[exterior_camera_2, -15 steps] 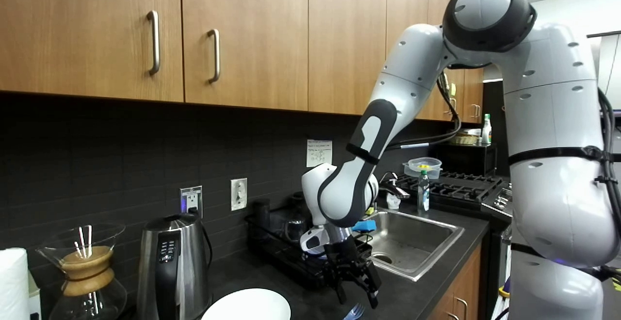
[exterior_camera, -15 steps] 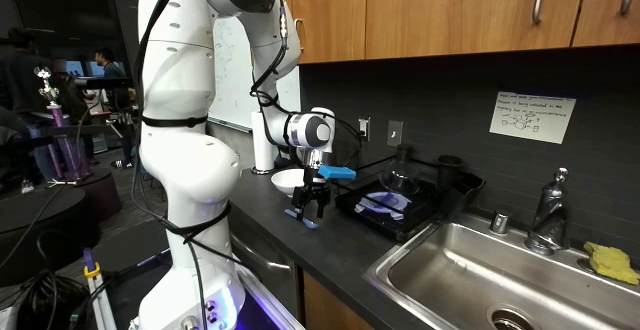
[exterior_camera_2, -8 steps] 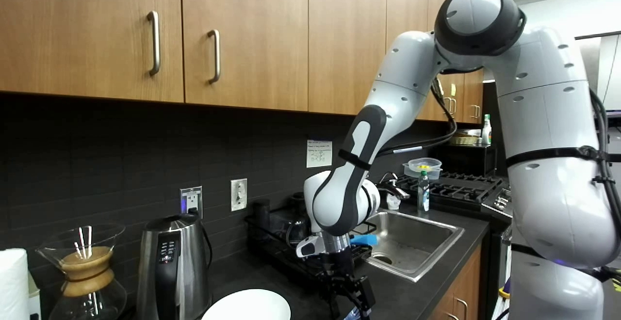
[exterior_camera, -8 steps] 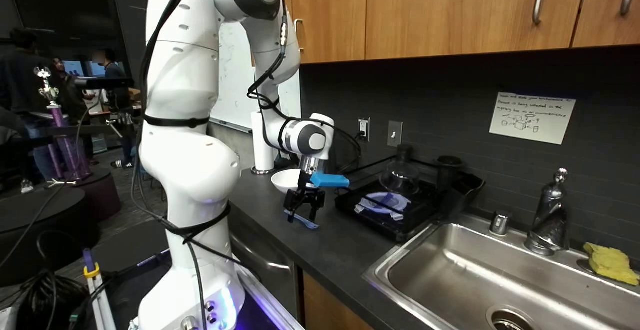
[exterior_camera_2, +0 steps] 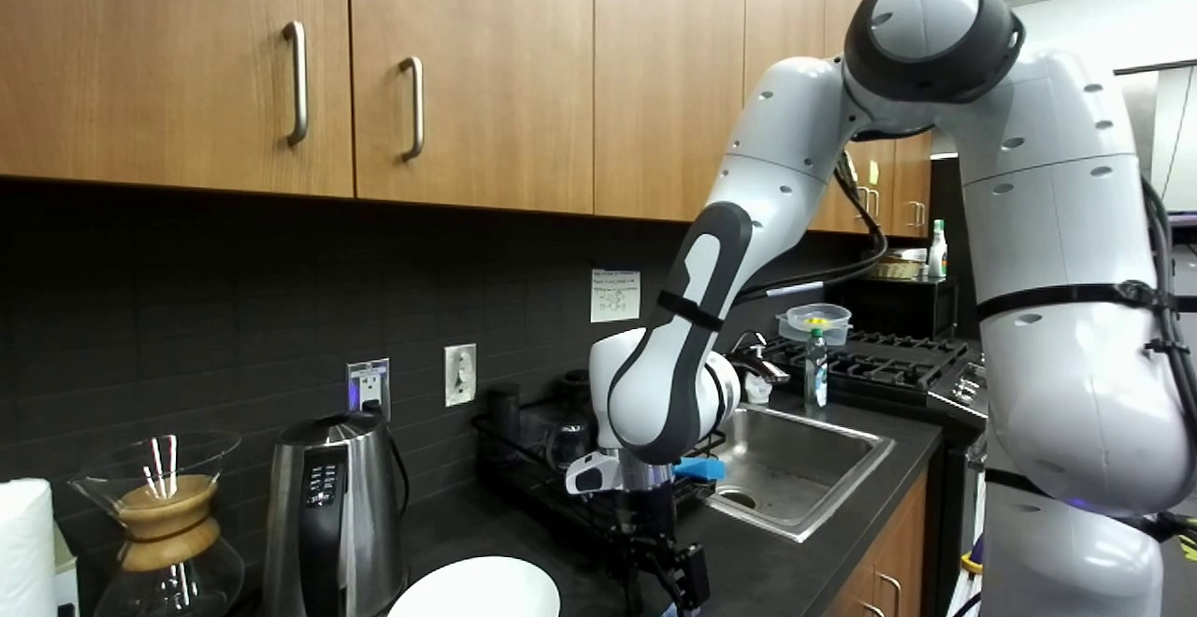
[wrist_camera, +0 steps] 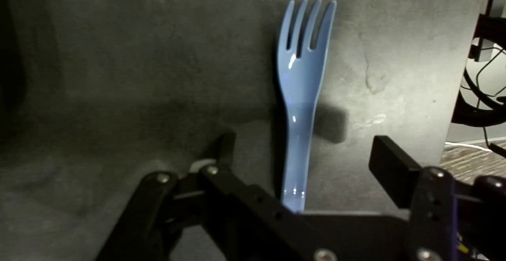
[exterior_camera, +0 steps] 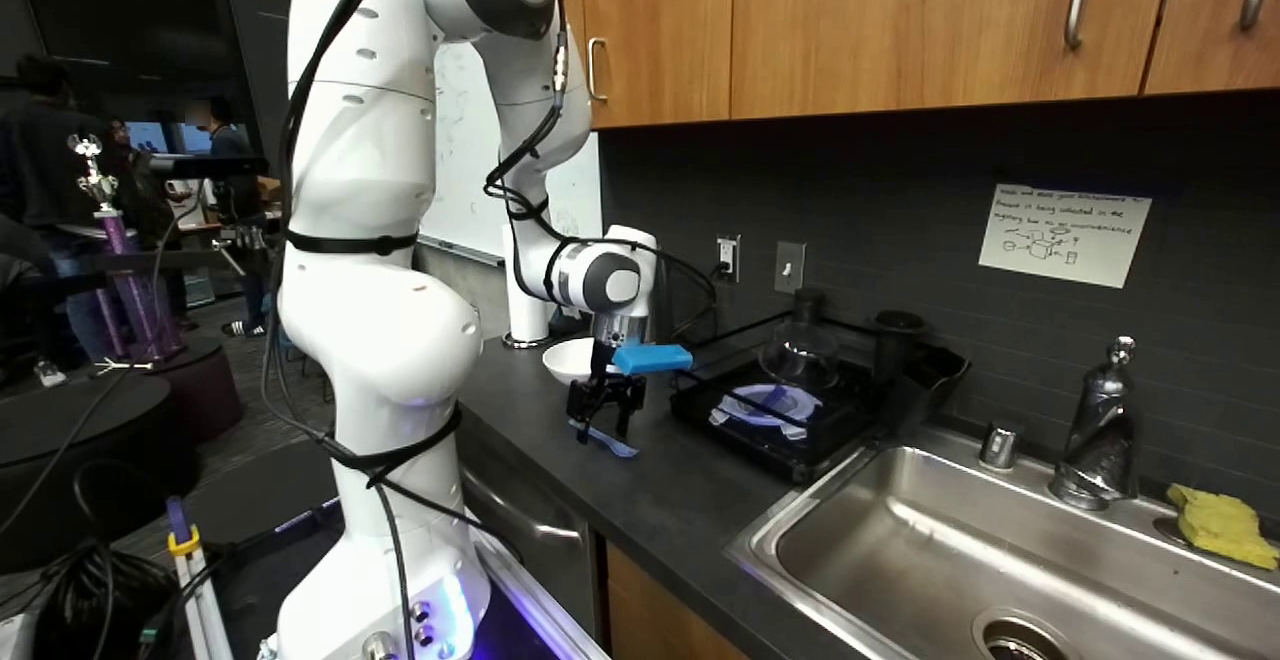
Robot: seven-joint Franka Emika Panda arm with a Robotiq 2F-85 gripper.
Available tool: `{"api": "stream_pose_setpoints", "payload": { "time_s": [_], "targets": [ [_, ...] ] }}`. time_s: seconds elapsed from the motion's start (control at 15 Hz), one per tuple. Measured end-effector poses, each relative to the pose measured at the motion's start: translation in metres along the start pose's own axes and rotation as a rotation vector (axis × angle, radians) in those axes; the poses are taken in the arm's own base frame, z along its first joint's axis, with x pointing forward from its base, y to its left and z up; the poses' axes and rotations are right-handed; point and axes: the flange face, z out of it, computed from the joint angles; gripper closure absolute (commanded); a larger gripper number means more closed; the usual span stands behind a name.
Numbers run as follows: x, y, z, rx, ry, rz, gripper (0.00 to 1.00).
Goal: Put the fork in the bowl
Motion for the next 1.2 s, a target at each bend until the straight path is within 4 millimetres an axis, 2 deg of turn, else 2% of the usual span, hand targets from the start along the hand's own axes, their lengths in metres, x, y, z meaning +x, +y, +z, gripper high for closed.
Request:
{"api": "stream_pose_setpoints", "payload": {
  "time_s": [0.27, 0.33, 0.4, 0.47, 0.53, 0.6, 1.2],
  "targets": [
    [0.001, 0.004, -0.005, -0.057, 0.011, -0.003, 0.76],
    [0.002, 0.005, -0.006, -0.071, 0.014, -0.004, 0.75],
    [0.003, 0.005, -0.007, -0.084, 0.017, -0.005, 0.93],
    [0.004, 0.005, -0.007, -0.096, 0.022, -0.007, 0.99],
    [0.005, 0.004, -0.007, -0.107, 0.028, -0.008, 1.00],
    [0.006, 0.004, -0.007, -0.116, 0.034, -0.006, 0.96],
    [0.008, -0.006, -0.005, -0.144, 0.053, -0.008, 0.96]
  ]
}}
